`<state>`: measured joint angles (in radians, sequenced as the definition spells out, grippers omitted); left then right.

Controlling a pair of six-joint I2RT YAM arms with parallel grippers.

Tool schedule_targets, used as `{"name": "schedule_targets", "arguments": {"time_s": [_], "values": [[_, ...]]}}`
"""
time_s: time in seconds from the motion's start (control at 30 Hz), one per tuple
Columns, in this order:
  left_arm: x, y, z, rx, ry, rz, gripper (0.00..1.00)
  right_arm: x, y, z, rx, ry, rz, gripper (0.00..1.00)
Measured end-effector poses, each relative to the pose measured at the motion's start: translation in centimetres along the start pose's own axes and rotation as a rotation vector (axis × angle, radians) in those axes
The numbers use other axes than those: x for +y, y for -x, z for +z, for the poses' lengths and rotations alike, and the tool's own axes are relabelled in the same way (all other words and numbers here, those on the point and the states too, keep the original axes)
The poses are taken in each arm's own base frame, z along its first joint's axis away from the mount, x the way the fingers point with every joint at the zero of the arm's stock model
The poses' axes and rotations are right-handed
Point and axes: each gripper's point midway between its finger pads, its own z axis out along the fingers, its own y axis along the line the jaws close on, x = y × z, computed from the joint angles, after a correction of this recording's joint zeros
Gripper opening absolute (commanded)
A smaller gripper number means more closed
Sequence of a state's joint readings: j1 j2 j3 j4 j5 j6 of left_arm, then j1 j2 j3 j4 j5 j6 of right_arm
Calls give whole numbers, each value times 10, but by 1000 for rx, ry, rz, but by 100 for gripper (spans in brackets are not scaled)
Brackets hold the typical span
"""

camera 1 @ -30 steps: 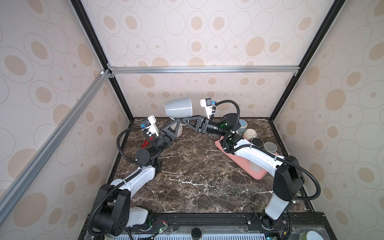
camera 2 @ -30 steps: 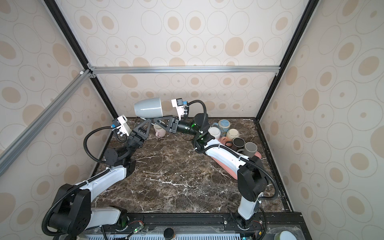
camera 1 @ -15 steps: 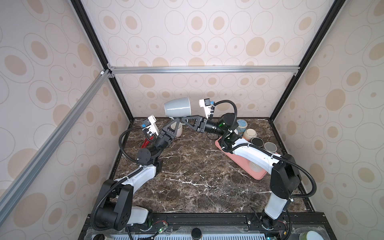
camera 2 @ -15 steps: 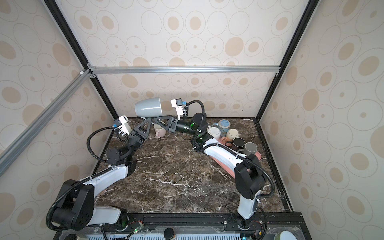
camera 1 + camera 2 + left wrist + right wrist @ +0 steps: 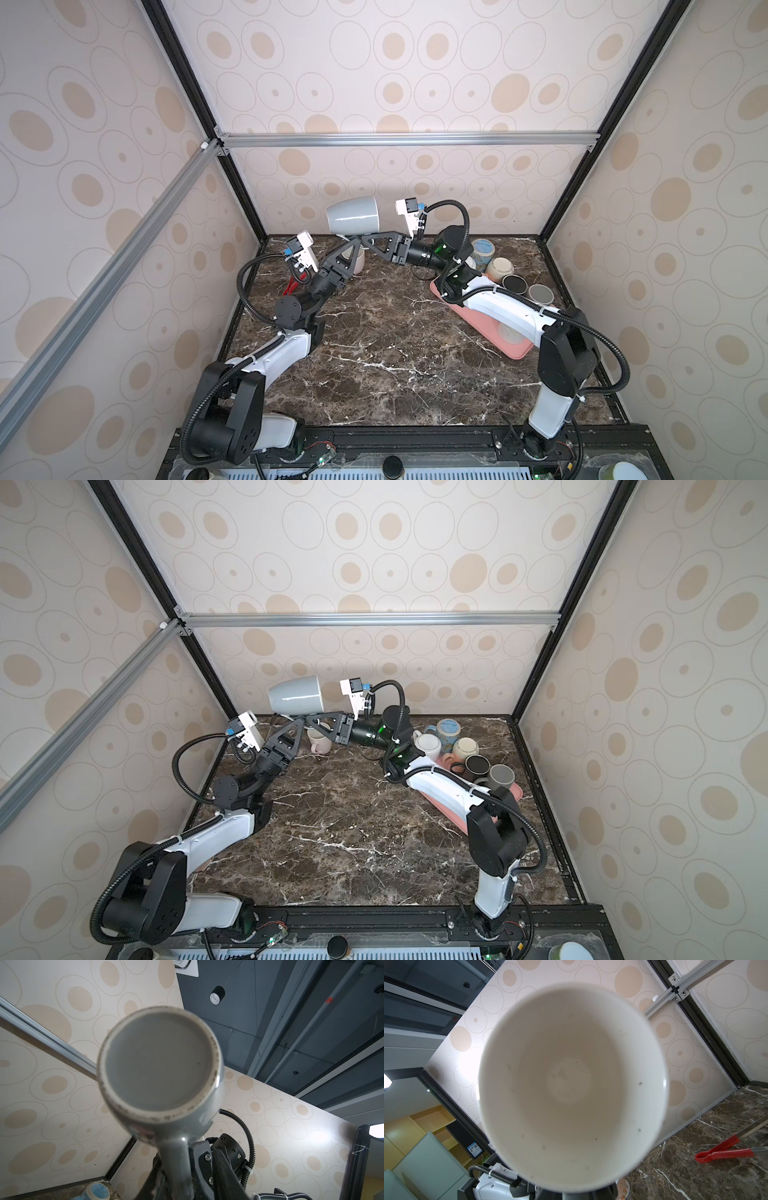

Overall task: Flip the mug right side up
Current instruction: 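Grasp the grey mug's rim with the right gripper while the left holds the handle, then lower the grey mug upright by the pink mug with right gripper while left withdraws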

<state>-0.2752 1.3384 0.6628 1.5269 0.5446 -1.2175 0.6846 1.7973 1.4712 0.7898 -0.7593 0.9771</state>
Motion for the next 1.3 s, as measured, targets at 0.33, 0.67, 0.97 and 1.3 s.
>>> {"name": "schedule_targets", "arguments": {"time_s": [0.33,0.67,0.97,1.3], "values": [[5,-2,-11,17,44,28,53,-9,-3,0,6,-37,-15,0],[18,3,-34,47,193,118,54,-39,-6,-10,39,-227,-74,0],[43,-1,-51,121,406,241,53,-82,2,-30,79,-513,-124,0],[78,11,-65,228,678,431,52,-168,11,-67,160,-960,-176,0]]}}
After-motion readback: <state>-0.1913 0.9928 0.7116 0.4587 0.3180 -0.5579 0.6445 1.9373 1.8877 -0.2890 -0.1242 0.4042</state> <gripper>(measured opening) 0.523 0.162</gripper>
